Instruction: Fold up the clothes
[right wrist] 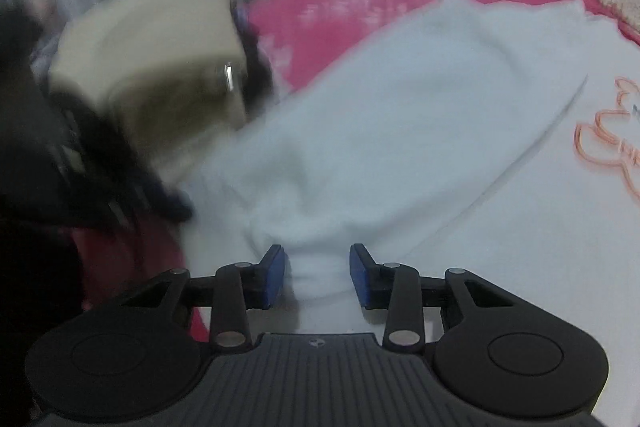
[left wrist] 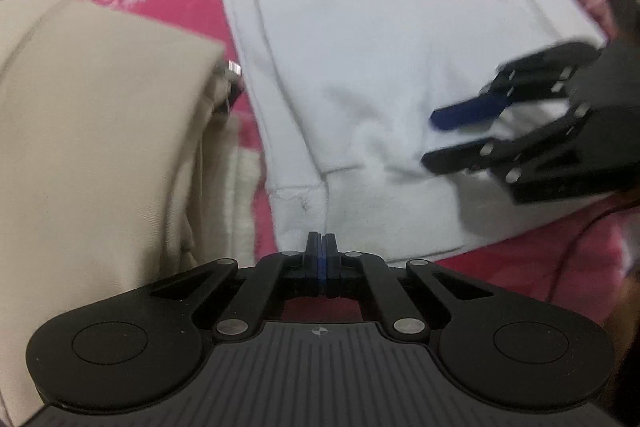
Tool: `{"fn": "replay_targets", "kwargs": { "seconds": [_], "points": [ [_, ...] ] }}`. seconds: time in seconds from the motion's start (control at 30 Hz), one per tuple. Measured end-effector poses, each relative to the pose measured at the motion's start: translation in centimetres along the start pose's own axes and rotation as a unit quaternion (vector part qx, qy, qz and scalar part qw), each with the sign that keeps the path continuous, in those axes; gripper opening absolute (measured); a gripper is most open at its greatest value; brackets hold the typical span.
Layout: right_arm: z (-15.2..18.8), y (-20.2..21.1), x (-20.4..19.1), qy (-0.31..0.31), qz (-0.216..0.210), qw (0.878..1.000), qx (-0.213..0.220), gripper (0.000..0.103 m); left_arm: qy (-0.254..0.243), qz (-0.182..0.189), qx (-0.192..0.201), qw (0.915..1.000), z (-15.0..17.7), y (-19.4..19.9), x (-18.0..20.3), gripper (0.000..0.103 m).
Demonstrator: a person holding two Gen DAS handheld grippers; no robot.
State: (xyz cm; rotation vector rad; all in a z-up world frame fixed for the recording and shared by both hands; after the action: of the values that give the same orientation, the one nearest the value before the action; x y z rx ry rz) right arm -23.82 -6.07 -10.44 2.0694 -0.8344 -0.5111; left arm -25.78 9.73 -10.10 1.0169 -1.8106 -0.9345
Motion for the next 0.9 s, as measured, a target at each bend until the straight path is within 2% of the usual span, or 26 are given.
{"fn": "replay_targets", "kwargs": {
  "seconds": [0.07, 0.13, 0.23, 0.33, 0.47, 0.67, 0.9],
  "points": [
    [-0.2, 1.5, 0.8, -0.026, -0.014, 0.999, 0.013, 0.038, -0.015, 0.009, 0.022, 0.9996, -0.4, 1.2, 0.3, 0.004],
    [-0.4, 2.5, 1.5, -0.045, -0.018, 0.998, 0.027, 0.039, -0.018, 0.022, 0.029, 0.9992, -0.8, 1.3, 0.3, 0.012],
    [-0.5, 3.5, 2.4, -0.063, -0.019, 0.997, 0.044, 0.039, -0.010, 0.035, 0.021, 0.9991, -1.3, 0.1, 0.0, 0.021],
    [0.1, 3.3, 2.2, -0.060, -0.015, 0.997, 0.036, 0.039, -0.004, 0.023, 0.011, 0.9997, -1.3, -1.5, 0.0, 0.028],
    [0.6, 3.3, 1.6, -0.037, -0.012, 0.999, 0.032, 0.039, -0.004, 0.004, 0.007, 1.0000, -0.9, -1.8, 0.0, 0.028],
    [0.7, 3.3, 1.9, -0.046, -0.017, 0.998, 0.031, 0.039, 0.040, 0.013, 0.021, 0.9989, -0.8, -0.2, -0.3, 0.029],
    [1.1, 3.6, 2.5, -0.059, -0.014, 0.998, 0.029, 0.039, 0.031, -0.001, 0.028, 0.9991, -1.0, -1.6, -0.4, 0.032]
  ]
}}
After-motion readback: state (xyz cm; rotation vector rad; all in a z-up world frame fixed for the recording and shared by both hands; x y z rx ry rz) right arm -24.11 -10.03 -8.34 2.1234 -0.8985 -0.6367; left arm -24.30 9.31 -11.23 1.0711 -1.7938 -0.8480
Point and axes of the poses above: each gripper's, at about its wrist camera, not at the fingertips, and y roughly against the way its jaws point, x to its right, z to its underside, the point moved 4 cm from there along -y, roughly the way its jaws point, and after that the axes turned 14 degrees about z, right-handed, at the moved point
